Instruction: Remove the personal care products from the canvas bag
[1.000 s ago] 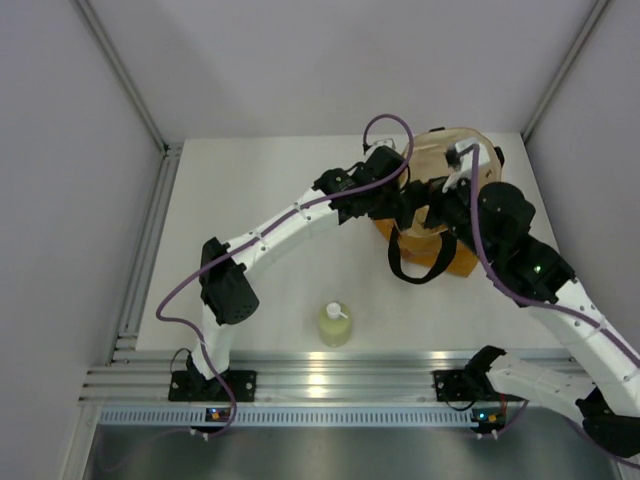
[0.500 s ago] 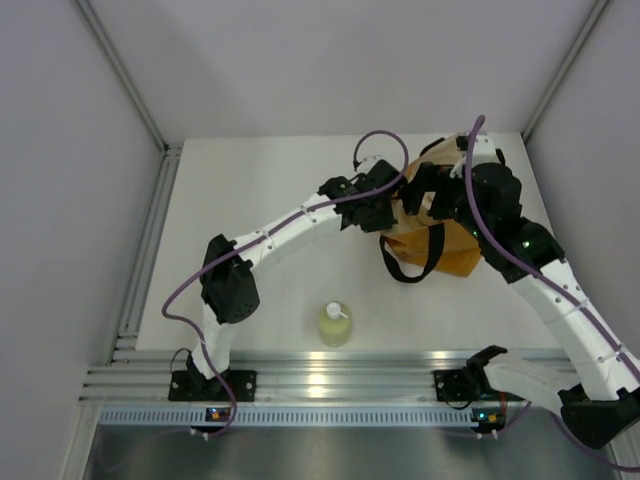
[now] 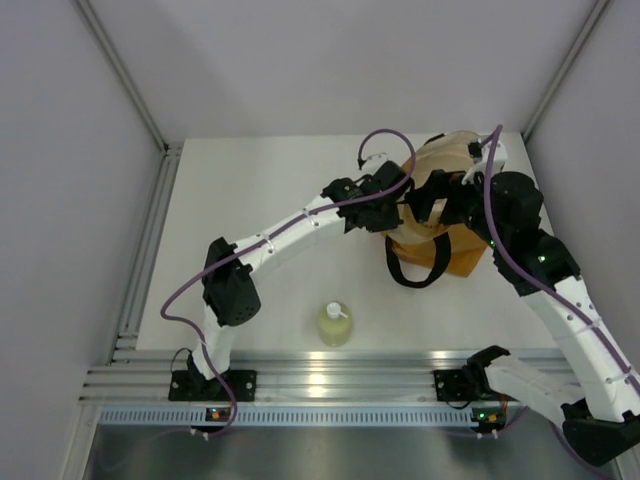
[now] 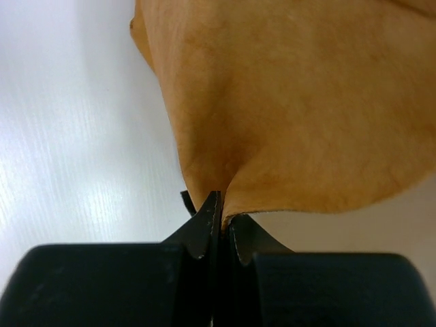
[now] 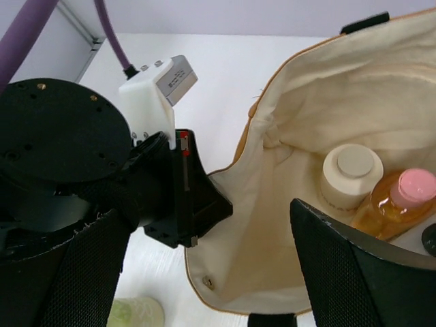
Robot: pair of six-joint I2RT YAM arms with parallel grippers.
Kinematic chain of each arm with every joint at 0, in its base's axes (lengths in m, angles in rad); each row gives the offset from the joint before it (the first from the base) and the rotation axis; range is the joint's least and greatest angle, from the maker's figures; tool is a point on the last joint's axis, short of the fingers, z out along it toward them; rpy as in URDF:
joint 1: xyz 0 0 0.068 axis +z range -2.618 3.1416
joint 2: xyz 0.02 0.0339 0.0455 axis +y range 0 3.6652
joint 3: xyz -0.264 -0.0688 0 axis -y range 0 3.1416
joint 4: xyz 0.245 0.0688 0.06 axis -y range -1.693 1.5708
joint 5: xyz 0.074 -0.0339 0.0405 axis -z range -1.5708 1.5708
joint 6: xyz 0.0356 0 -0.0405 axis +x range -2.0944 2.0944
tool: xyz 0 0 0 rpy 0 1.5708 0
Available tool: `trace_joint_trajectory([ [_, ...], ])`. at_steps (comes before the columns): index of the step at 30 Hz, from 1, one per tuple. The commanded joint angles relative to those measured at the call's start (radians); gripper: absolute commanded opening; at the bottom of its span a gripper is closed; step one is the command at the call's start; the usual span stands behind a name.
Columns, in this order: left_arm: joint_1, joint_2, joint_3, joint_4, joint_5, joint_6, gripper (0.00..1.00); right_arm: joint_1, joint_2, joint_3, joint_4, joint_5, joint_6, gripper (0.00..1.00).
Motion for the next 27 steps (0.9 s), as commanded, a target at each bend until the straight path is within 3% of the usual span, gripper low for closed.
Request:
trace_joint_trajectory([
  [1, -0.011, -0.057, 0.117, 0.069, -0.022, -0.009, 0.00, -0.047, 0.008, 0.006, -0.111, -0.114, -0.182, 0.92],
  [6, -0.005, -0.022, 0.157, 0.071, -0.006, -0.003, 0.00, -0.047, -0.030, 0.003, -0.089, -0.263, -0.183, 0.96],
  [15, 0.004, -0.005, 0.166, 0.071, 0.000, 0.006, 0.00, -0.080, -0.066, 0.048, -0.039, -0.319, -0.109, 0.99],
  [22, 0.019, 0.010, 0.169, 0.071, 0.004, 0.014, 0.00, -0.122, -0.038, 0.138, -0.020, -0.561, -0.063, 0.99],
  [26, 0.024, 0.010, 0.177, 0.072, -0.002, 0.012, 0.00, -0.142, -0.055, 0.112, -0.032, -0.451, -0.083, 0.99],
  [27, 0.024, 0.006, 0.180, 0.071, -0.005, 0.012, 0.00, -0.146, -0.064, 0.099, -0.045, -0.326, -0.083, 0.98],
])
